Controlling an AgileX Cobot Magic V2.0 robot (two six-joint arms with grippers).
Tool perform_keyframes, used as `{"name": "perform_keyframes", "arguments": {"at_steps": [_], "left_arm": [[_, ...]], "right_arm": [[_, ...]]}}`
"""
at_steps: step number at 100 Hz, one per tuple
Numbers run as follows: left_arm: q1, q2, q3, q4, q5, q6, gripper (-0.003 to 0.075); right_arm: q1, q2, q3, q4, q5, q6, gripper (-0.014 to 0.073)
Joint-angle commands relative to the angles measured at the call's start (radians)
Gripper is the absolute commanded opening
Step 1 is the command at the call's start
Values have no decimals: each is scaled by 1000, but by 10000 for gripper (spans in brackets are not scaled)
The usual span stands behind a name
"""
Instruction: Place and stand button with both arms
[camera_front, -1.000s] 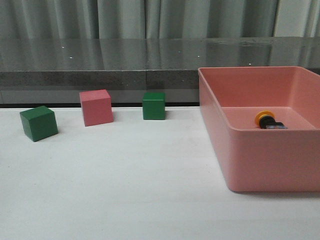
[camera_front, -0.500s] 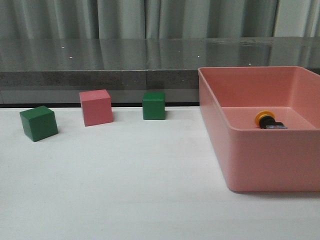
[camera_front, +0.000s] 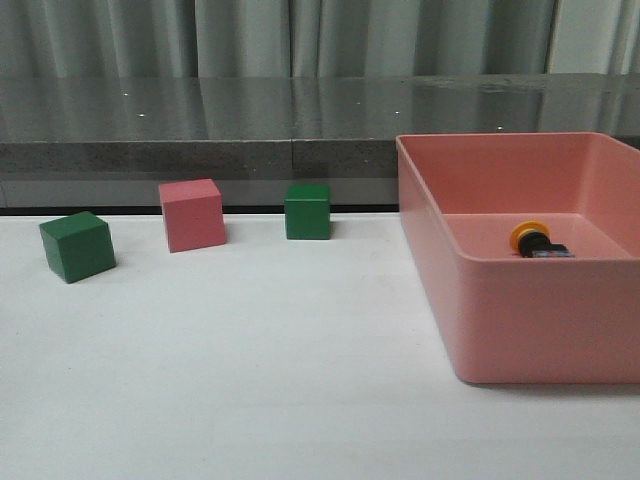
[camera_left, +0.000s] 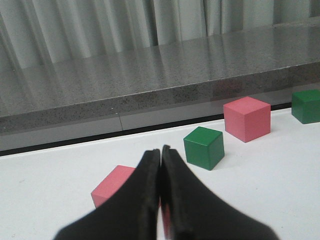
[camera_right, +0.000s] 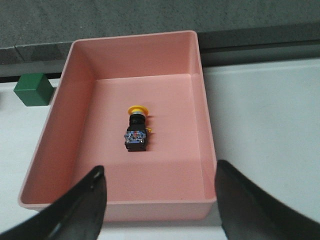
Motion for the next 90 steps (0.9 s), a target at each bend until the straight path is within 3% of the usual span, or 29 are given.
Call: {"name": "perform_keyframes", "arguments": {"at_steps": [1, 31, 58, 90], "left_arm": [[-8, -32, 30, -10, -83, -13, -19], [-8, -32, 30, -10, -83, -13, -19], [-8, -32, 30, -10, -83, -13, -19], [-8, -32, 30, -10, -83, -13, -19]], "right_arm": [[-2, 49, -42, 53, -93, -56, 516], [8, 333, -189, 207, -75, -216, 488], [91, 631, -345, 209, -76, -230, 488], [98, 932, -439, 185, -108, -247, 488]]}}
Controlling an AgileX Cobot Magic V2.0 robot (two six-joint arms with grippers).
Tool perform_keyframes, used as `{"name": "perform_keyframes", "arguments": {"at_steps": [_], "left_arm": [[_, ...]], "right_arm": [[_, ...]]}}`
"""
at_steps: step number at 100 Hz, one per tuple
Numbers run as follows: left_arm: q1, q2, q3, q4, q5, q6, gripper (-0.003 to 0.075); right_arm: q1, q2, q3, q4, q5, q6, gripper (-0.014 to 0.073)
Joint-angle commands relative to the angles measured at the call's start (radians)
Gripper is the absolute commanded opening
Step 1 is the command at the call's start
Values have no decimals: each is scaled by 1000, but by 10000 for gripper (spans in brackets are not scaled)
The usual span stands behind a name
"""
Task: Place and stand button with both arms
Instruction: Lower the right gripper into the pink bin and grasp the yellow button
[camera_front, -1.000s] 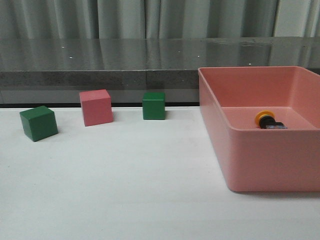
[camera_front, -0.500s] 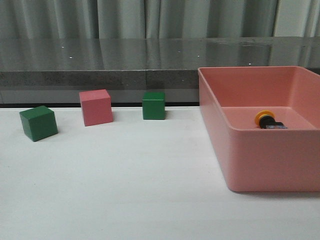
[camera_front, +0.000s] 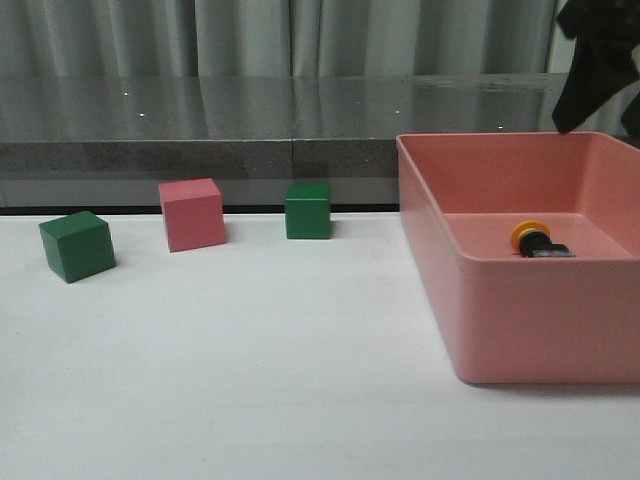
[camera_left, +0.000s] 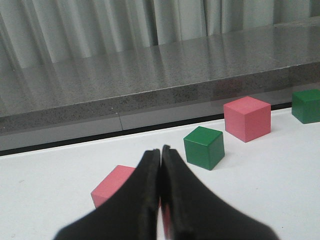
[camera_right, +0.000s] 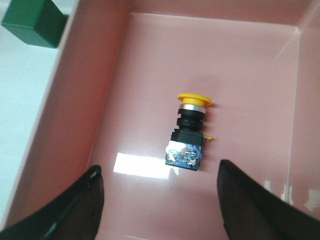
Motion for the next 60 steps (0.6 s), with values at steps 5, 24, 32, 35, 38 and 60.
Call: {"name": "perform_keyframes", "arguments": {"at_steps": [5, 24, 32, 35, 38, 60], "left_arm": [[-8, -32, 30, -10, -83, -13, -19], [-8, -32, 30, -10, -83, -13, -19], [-8, -32, 30, -10, -83, -13, -19], [-8, -32, 30, -10, -83, -13, -19], [-8, -32, 30, -10, -83, -13, -19], [-8, -32, 30, -10, -83, -13, -19]], "right_arm": [[0, 61, -47, -11, -62, -13, 488], [0, 169, -55, -11, -90, -13, 488], [0, 204, -55, -11, -107, -13, 488], [0, 219, -55, -11, -114, -13, 488], [2, 230, -55, -11, -122, -13, 488], [4, 290, -55, -11, -181, -13, 488]]}}
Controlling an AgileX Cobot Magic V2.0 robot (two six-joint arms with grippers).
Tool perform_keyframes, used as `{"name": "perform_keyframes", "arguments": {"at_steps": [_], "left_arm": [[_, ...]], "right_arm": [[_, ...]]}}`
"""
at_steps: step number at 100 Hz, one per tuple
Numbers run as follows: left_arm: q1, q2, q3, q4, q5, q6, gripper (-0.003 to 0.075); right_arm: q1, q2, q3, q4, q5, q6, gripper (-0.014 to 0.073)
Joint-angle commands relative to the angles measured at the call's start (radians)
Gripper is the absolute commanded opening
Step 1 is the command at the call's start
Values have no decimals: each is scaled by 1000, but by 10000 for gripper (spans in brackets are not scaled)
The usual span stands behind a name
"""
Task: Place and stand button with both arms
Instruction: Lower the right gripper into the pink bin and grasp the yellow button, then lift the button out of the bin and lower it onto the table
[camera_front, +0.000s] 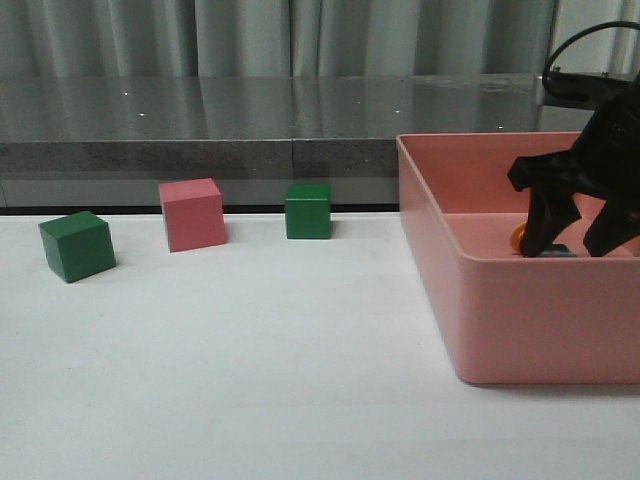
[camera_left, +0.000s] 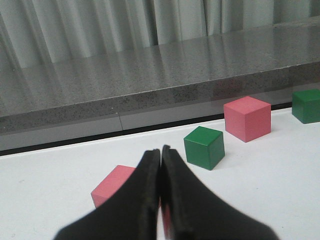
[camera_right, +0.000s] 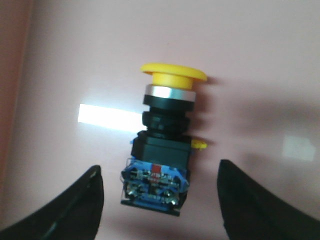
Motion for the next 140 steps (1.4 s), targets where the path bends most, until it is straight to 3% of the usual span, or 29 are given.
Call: {"name": "perform_keyframes", "arguments": {"at_steps": [1, 27, 34, 48, 55, 77, 102, 140], "left_arm": [[-8, -32, 30, -10, -83, -13, -19], [-8, -32, 30, -10, -83, -13, -19], [-8, -32, 30, -10, -83, -13, -19], [-8, -32, 30, -10, -83, -13, -19], [-8, -32, 30, -10, -83, -13, -19], [-8, -32, 30, -10, -83, -13, -19], [-8, -32, 30, -10, -83, -13, -19], [-8, -32, 30, -10, -83, -13, -19]], "right_arm": [[0, -28, -32, -1, -60, -13, 488], [0, 17, -32, -1, -87, -13, 478], [0, 18, -32, -1, -88, -13, 411], [0, 18, -32, -1, -87, -13, 196], [0, 18, -32, -1, -82, -13, 143], [0, -37, -34, -1, -26, -13, 143], [26, -258, -41, -1, -23, -29, 143], [226, -307, -289, 44, 277, -336, 143]]}}
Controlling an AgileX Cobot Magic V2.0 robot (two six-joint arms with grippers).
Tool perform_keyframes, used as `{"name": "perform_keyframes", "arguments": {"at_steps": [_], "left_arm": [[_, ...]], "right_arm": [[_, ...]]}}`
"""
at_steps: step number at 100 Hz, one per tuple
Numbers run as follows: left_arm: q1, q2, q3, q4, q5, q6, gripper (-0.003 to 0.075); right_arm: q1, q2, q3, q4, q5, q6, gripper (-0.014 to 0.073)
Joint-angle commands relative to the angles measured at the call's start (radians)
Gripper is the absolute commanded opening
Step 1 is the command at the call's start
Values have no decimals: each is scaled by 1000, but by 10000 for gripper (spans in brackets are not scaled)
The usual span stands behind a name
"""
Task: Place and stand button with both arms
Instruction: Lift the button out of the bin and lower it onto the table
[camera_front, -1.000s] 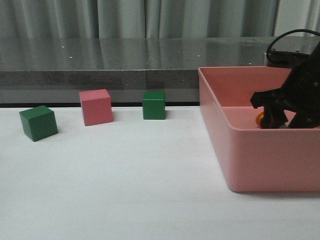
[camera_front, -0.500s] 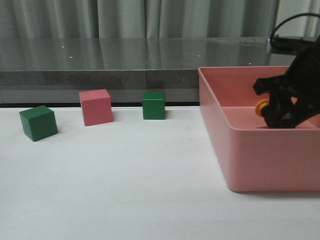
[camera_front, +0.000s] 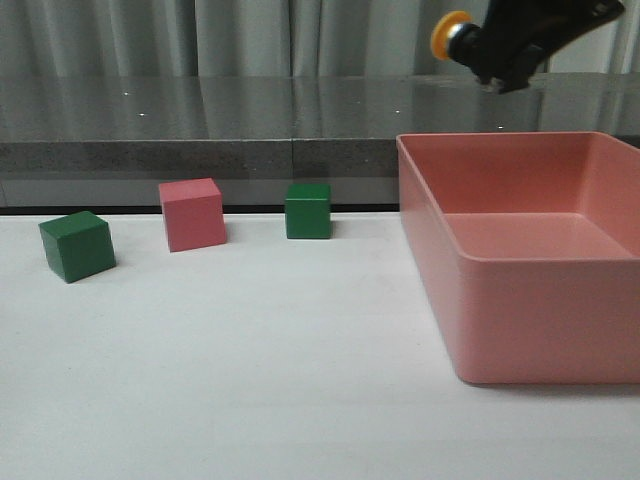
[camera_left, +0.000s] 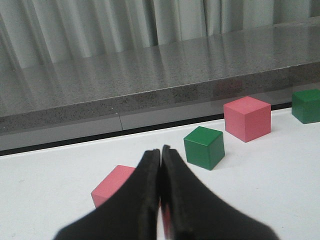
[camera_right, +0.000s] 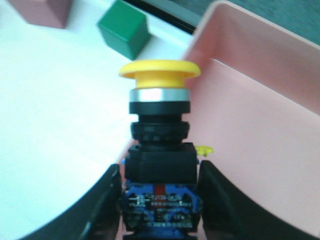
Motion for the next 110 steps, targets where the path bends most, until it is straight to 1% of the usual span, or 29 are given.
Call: {"name": "perform_keyframes", "arguments": {"at_steps": [1, 23, 44, 62, 84, 110], "left_arm": [[-8, -32, 30, -10, -83, -11, -19], [-8, -32, 30, -10, -83, -11, -19], [-8, -32, 30, -10, -83, -11, -19], [-8, -32, 30, -10, -83, -11, -19], [-8, -32, 30, -10, -83, -11, -19], [-8, -32, 30, -10, -83, -11, -19]], "right_arm": [[51, -23, -86, 38, 15, -90, 143], [196, 68, -187, 43, 63, -307, 143], [293, 211, -246, 44, 61, -454, 143], [340, 346, -300, 44, 32, -511, 143], [379, 471, -354, 44, 2, -631, 143], [397, 556, -375, 45, -10, -634, 143]]}}
